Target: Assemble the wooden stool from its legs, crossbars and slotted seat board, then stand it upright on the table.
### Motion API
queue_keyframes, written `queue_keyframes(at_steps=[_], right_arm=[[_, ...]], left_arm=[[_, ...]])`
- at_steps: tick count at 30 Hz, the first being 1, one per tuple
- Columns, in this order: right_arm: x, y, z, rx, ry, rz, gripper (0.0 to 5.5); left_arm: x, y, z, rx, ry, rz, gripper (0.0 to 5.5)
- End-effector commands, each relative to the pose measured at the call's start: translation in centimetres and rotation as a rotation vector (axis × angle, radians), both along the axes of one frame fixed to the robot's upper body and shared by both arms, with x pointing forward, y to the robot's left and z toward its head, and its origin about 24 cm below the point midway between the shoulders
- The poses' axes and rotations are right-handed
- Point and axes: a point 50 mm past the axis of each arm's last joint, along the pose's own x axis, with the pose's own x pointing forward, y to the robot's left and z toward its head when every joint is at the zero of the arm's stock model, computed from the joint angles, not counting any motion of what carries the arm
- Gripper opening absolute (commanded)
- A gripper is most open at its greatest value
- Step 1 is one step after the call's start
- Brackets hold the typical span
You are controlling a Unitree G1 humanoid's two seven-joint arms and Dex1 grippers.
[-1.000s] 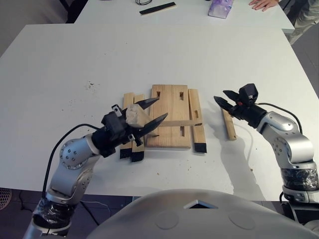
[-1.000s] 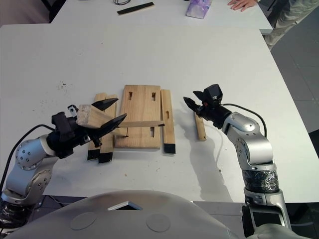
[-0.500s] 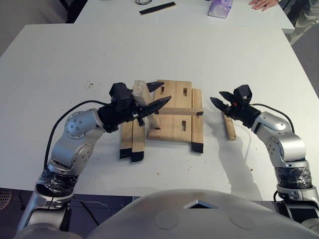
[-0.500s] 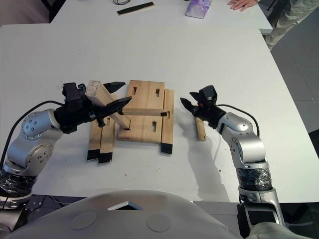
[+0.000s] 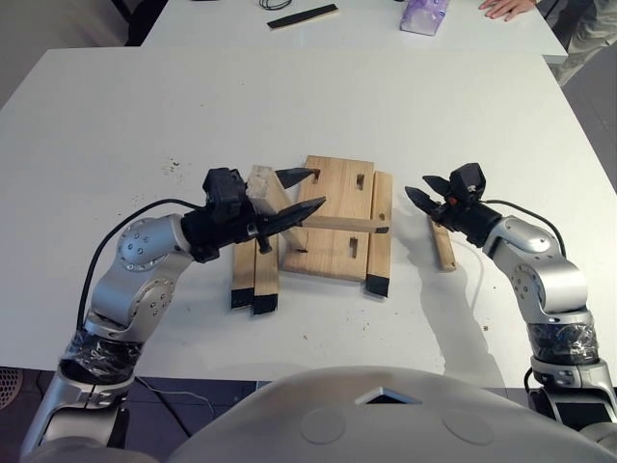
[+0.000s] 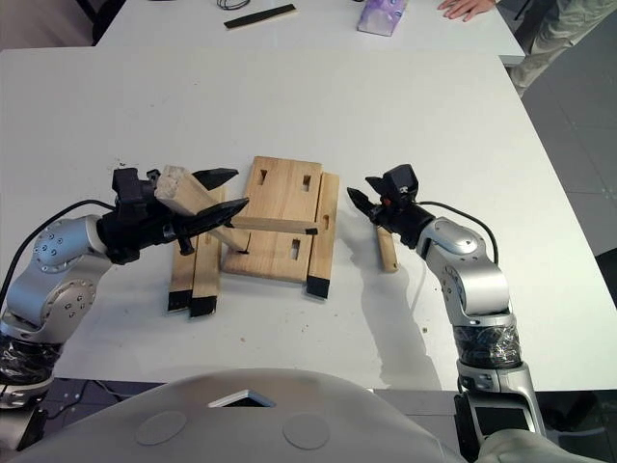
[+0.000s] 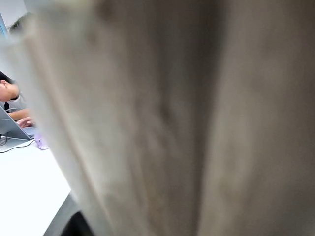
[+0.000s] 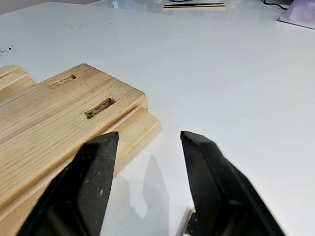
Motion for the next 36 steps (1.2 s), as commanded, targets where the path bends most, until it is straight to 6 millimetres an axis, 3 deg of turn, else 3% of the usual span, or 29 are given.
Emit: queue_keyframes(at_steps=[1, 6, 12, 14, 26, 36], right_arm=[[0.0, 0.1, 0.6, -0.02, -0.036, 0.001, 2.31], [0.2, 0.2, 0.7, -0.018, -0.048, -0.005, 2.31], [0.5, 0.4, 0.9, -0.018, -0.064, 0.0, 2.31], [0.6, 0.3, 1.0, -0.02, -0.07, 0.005, 2.31], [0.4, 0.8, 1.3, -0.031, -0.112, 0.048, 2.31], [-0.7, 3.0, 1.5, -0.167, -0.223, 0.359, 2.31]], left_arm=[[-3.3, 2.6, -8.6, 0.358, 0.427, 0.019, 1.91], [-1.3, 2.6, -8.5, 0.345, 0.388, 0.108, 1.91], [1.0, 1.0, -7.4, 0.256, 0.311, 0.199, 1.91], [1.4, 0.8, -7.0, 0.216, 0.304, 0.223, 2.38], [2.1, 0.0, -5.7, 0.126, 0.279, 0.245, 2.42], [2.0, -0.9, -5.2, 0.296, 0.16, 0.123, 2.42]])
